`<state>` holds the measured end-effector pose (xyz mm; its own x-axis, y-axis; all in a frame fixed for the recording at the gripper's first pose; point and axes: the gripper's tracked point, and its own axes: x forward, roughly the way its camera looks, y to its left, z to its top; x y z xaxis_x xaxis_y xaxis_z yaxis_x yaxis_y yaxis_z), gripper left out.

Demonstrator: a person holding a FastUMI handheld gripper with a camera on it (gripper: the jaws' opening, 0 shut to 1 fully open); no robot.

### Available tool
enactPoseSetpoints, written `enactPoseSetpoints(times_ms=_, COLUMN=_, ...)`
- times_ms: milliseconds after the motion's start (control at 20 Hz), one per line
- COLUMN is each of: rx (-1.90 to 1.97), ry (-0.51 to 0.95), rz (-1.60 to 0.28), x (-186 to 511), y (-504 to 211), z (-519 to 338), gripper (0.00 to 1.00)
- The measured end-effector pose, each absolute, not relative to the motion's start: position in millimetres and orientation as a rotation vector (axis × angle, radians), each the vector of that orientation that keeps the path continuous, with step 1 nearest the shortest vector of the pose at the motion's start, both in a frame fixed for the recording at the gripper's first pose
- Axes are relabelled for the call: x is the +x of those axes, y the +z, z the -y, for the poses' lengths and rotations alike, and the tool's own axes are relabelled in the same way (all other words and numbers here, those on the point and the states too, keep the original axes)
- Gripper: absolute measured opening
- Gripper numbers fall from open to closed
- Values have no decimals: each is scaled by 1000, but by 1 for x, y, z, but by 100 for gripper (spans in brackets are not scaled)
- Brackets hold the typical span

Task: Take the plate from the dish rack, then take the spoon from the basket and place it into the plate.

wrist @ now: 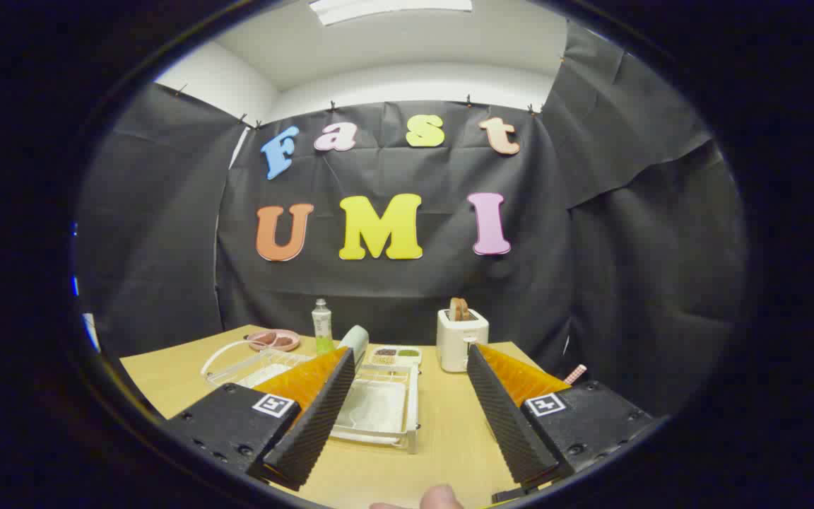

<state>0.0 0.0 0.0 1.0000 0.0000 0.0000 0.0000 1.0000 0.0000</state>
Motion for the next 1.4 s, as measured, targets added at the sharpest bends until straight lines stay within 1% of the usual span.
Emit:
enactPoseSetpoints(times_ms=300, rx=-11, ry=13, rz=-7, x=2, y=-2, z=-8, gripper=100)
enactPoseSetpoints(times_ms=500, rx=4, ry=-15, rz=10, x=1, y=2, z=-1, gripper=100)
enactPoseSetpoints(times_ms=1000, rx=21, ry=11, rz=-35, x=10, y=-5, z=-6, gripper=100)
enactPoseSetpoints(times_ms=1400, rx=78, ry=102, rz=-72, x=31, y=15, z=-18, gripper=100)
